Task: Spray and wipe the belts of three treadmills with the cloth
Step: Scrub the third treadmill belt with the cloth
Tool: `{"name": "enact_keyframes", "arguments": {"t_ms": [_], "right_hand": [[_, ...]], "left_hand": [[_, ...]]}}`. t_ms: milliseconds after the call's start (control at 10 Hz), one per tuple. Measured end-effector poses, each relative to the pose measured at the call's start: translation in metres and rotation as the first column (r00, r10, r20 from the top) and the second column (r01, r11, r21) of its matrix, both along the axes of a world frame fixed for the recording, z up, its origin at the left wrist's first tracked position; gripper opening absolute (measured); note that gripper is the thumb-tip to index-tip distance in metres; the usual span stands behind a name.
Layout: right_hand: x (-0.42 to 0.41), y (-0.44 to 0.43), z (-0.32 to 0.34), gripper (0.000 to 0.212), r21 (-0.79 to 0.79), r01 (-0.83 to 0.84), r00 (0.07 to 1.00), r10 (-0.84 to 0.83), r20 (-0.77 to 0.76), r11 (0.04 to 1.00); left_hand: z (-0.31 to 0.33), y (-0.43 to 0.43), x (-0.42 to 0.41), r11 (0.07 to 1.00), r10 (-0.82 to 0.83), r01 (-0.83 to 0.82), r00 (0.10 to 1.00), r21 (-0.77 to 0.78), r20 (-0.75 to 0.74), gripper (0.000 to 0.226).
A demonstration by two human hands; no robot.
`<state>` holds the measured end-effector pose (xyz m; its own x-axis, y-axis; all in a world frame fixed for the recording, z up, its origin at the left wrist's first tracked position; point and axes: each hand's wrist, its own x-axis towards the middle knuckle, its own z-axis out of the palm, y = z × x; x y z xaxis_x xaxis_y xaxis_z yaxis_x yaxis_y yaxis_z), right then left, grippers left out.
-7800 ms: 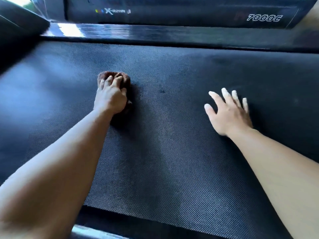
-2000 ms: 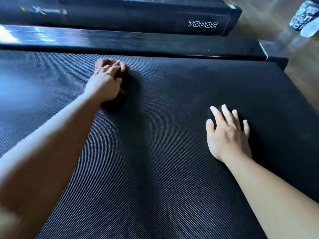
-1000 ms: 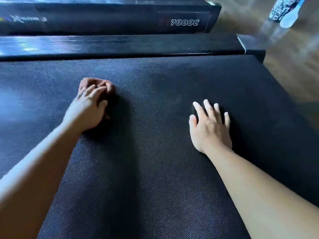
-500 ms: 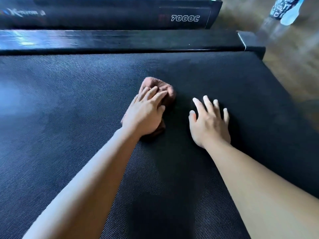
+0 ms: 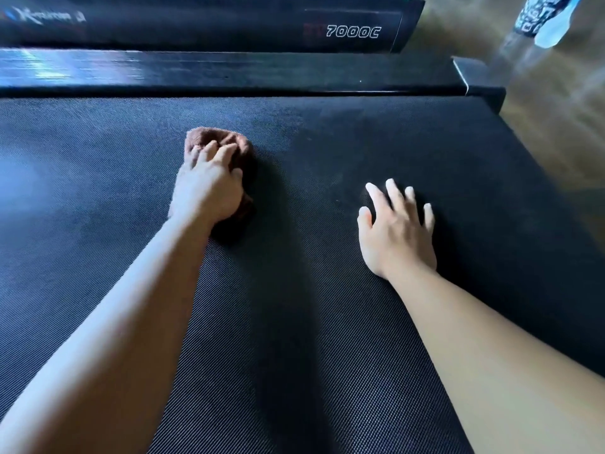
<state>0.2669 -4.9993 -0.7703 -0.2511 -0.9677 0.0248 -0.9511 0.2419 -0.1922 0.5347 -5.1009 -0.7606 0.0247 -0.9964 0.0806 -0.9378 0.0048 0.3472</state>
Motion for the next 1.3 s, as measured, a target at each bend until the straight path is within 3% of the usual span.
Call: {"name": "enact_keyframes", "arguments": {"t_ms": [200, 400, 600, 800, 900, 1100, 1200, 1300], "right_hand": [[0.0, 0.001, 0.0, 0.05, -0.002, 0.003, 1.0, -0.003, 0.014, 1.0], [0.0, 0.0, 0.001, 0.05, 0.005, 0.007, 1.0, -0.007, 0.024, 1.0], [0.0, 0.001, 0.001, 0.051, 0.01, 0.006, 1.0, -0.006, 0.023, 1.0], [0.0, 0.0, 0.0, 0.051, 0.005, 0.003, 1.0, -0.003, 0.024, 1.0], [0.0, 0.001, 0.001, 0.051, -0.009, 0.003, 1.0, -0.003, 0.026, 1.0], [-0.003, 0.003, 0.003, 0.049, -0.014, -0.002, 0.997, 0.003, 0.079, 1.0], [-0.006, 0.004, 0.004, 0.047, -0.051, -0.008, 0.988, 0.016, 0.156, 0.999], [-0.016, 0.008, 0.01, 0.046, -0.082, -0.041, 0.96, 0.062, 0.271, 0.996]], "left_hand": [[0.001, 0.001, -0.066, 0.98, -0.196, 0.196, 0.981, -0.024, 0.006, 0.054], [-0.007, 0.069, -0.054, 0.903, -0.43, 0.43, 0.903, -0.008, 0.011, 0.059], [-0.003, 0.099, 0.03, 0.967, -0.256, 0.256, 0.967, 0.006, 0.009, 0.062], [0.001, 0.032, 0.031, 0.999, -0.036, 0.036, 0.999, -0.013, 0.0, 0.053], [0.001, 0.006, -0.009, 0.999, -0.053, 0.053, 0.998, 0.001, 0.026, 0.054], [0.001, 0.047, -0.086, 0.949, -0.316, 0.316, 0.948, -0.006, 0.034, 0.056], [0.002, 0.099, -0.081, 0.904, -0.427, 0.428, 0.903, 0.008, 0.041, 0.057], [-0.001, 0.12, -0.044, 0.917, -0.398, 0.397, 0.917, 0.038, 0.016, 0.066]]}}
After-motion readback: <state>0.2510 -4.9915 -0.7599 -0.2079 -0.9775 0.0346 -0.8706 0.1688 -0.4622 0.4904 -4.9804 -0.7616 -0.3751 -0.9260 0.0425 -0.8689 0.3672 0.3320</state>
